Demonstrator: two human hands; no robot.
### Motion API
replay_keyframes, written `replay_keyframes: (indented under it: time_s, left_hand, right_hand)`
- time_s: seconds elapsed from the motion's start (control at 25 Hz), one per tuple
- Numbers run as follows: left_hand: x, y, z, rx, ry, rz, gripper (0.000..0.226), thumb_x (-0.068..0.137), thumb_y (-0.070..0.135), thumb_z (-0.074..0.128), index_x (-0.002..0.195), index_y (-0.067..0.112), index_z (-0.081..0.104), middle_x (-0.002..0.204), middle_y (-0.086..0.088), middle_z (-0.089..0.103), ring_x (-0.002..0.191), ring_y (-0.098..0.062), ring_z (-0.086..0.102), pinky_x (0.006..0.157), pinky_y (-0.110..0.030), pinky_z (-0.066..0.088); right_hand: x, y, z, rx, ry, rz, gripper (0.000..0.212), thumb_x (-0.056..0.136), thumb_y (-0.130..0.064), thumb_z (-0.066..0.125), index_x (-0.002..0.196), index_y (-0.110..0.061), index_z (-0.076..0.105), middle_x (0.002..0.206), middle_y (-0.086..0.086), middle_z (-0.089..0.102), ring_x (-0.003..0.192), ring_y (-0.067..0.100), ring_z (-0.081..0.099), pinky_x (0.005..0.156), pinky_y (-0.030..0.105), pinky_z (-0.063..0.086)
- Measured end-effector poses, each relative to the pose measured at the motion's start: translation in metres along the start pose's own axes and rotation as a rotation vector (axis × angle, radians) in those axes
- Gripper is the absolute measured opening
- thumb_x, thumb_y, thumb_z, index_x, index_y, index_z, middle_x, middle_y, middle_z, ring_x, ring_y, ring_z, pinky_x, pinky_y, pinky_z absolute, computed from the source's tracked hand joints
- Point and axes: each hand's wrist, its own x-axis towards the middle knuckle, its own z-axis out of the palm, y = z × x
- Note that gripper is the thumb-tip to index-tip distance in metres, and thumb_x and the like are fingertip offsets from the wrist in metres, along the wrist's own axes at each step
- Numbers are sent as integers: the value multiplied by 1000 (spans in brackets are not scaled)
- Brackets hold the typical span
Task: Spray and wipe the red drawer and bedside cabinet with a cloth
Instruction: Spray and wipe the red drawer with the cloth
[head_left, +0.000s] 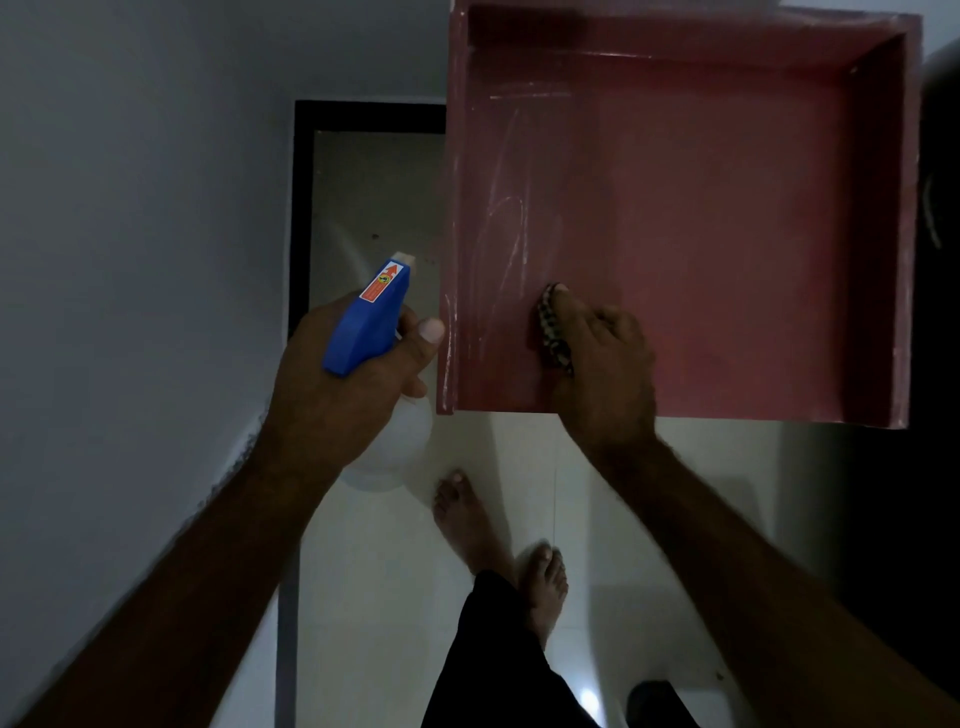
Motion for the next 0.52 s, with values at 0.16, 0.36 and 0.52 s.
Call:
replay_keyframes:
  time_s: [0.16,0.36,0.52]
  left_hand:
    - [-2,1,0,-18,10,-7,48,77,50,62,95,6,63,78,-5,70,65,3,68,58,-2,46]
    - [-3,4,-1,-27,-2,-23,42,75,54,61,91,15,62,77,-3,70,67,4,69,57,-2,46]
    - [0,4,-2,-7,3,-14,39,76,56,61,87,18,61,75,-3,71,67,1,69,58,-1,46]
  right_hand:
    - [-5,-28,7,50,-40,50,87,76,2,72,156,-18,44,152,2,56,131,35,47,100,50,44]
    - [3,-12,4,27,-43,17,90,73,3,73,156,-18,45,148,1,60,131,32,45,99,49,45]
    - [12,-16,-1,79,-21,179,89,74,5,65,158,-17,42,148,4,59,133,34,42,104,53,43]
